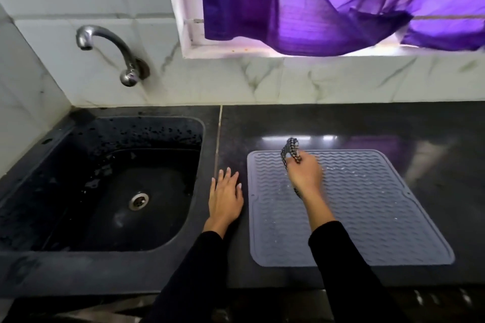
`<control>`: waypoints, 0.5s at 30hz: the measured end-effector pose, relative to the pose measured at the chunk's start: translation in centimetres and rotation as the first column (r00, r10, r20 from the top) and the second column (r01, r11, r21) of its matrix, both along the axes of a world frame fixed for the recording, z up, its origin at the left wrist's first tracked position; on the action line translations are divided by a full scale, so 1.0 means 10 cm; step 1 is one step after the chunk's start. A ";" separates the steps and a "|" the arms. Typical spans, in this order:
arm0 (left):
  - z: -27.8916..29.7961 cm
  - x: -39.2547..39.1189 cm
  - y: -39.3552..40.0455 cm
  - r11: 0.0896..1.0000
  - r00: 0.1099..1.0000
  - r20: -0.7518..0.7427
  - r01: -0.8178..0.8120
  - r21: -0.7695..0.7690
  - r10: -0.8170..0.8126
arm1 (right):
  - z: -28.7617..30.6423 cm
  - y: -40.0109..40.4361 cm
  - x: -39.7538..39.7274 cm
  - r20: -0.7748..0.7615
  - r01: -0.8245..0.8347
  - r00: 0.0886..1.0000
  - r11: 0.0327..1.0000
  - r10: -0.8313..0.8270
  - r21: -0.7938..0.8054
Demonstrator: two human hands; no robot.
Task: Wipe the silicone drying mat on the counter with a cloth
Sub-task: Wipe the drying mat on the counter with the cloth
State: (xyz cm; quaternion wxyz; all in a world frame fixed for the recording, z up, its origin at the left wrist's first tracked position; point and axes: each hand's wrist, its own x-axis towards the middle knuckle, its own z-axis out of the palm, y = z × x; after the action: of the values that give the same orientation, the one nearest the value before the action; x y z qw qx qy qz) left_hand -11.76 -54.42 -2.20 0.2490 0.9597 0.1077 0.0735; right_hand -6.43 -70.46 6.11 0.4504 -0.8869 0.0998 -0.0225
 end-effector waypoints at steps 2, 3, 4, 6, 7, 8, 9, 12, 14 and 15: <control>-0.04 0.00 -0.02 0.988 0.995 -0.068 0.076 0.134 -0.067 | -0.04 0.10 -0.13 0.007 -0.087 0.996 0.964 0.091 -0.250; -0.04 0.02 -0.02 0.979 0.992 -0.096 0.103 0.176 -0.087 | -0.09 0.19 -0.21 -0.027 -0.156 0.987 0.924 0.156 -0.349; -0.04 0.04 -0.02 0.969 0.988 -0.117 0.128 0.210 -0.105 | -0.17 0.29 -0.30 -0.060 -0.229 0.972 0.872 0.226 -0.433; -0.03 0.09 0.00 0.946 0.982 -0.133 0.166 0.277 -0.133 | -0.43 0.44 -0.49 -0.068 -0.304 0.943 0.763 0.325 -0.571; -0.03 0.12 0.01 0.934 0.980 -0.135 0.183 0.306 -0.148 | -0.55 0.48 -0.56 -0.085 -0.332 0.932 0.736 0.353 -0.590; -0.03 0.15 0.01 0.925 0.977 -0.137 0.198 0.324 -0.162 | -0.64 0.49 -0.61 -0.121 -0.369 0.920 0.721 0.372 -0.586; -0.04 0.18 0.02 0.921 0.974 -0.140 0.214 0.327 -0.177 | -0.70 0.48 -0.63 -0.138 -0.393 0.910 0.709 0.391 -0.586; -0.03 0.25 0.03 0.920 0.966 -0.148 0.246 0.304 -0.210 | -0.69 0.41 -0.60 -0.125 -0.399 0.897 0.659 0.423 -0.638; -0.05 0.26 0.03 0.919 0.962 -0.153 0.262 0.294 -0.226 | -0.69 0.41 -0.58 -0.093 -0.387 0.896 0.663 0.434 -0.641; -0.06 0.26 0.03 0.919 0.963 -0.150 0.261 0.295 -0.225 | -0.70 0.42 -0.57 -0.093 -0.389 0.895 0.659 0.437 -0.644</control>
State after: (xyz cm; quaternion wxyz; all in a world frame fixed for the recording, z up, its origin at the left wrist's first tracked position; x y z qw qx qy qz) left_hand -9.12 -54.13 -2.78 0.0948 0.9954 -0.0114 0.0034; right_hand -12.15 -66.26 -0.88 0.1124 -0.9845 -0.1340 0.0161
